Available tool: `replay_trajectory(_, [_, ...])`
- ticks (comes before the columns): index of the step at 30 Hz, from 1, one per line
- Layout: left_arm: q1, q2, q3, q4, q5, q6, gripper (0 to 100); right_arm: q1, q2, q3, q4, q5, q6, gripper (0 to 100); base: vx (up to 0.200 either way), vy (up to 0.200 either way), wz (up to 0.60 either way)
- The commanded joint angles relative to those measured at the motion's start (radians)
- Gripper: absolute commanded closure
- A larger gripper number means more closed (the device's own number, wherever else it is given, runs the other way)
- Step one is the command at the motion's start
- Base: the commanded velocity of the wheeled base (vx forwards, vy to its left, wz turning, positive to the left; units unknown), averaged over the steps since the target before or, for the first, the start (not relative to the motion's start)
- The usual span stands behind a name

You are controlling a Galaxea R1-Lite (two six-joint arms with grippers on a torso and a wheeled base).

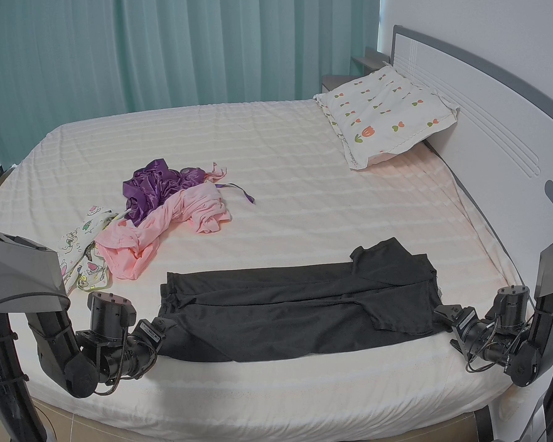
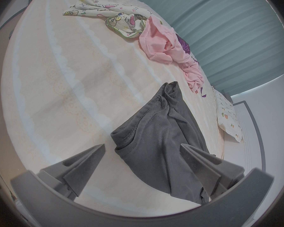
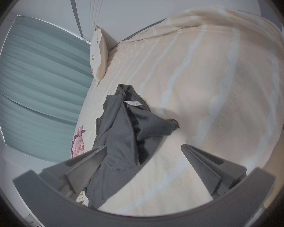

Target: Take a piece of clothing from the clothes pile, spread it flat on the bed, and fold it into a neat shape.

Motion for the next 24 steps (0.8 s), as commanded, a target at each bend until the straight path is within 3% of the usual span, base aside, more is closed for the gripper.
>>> replay_trajectory(1, [-0.006,0.021,0.0,0.0,0.002,0.001,0,0.001,0.021,0.004,-0.001,0.001,0.0,0,0.0,0.0,0.0])
replay_trajectory(8, [-0.006,0.027,-0.022,0.0,0.002,0.001,0,0.002,0.023,-0.002,-0.001,0.001,0.0,0,0.0,0.0,0.0])
replay_trajectory(9, [-0.008,0.039,-0.028,-0.002,0.007,0.004,100,0.008,0.024,-0.007,-0.001,0.001,0.0,0,0.0,0.0,0.0])
replay_trajectory(13, [-0.009,0.047,-0.029,-0.002,0.054,0.004,100,0.036,0.038,-0.019,-0.003,-0.04,0.0,0,0.0,0.0,0.0])
replay_trajectory(24, [-0.017,0.039,-0.02,-0.002,0.057,0.002,100,0.176,0.081,-0.062,-0.003,-0.183,0.06,0,0.0,0.0,0.0])
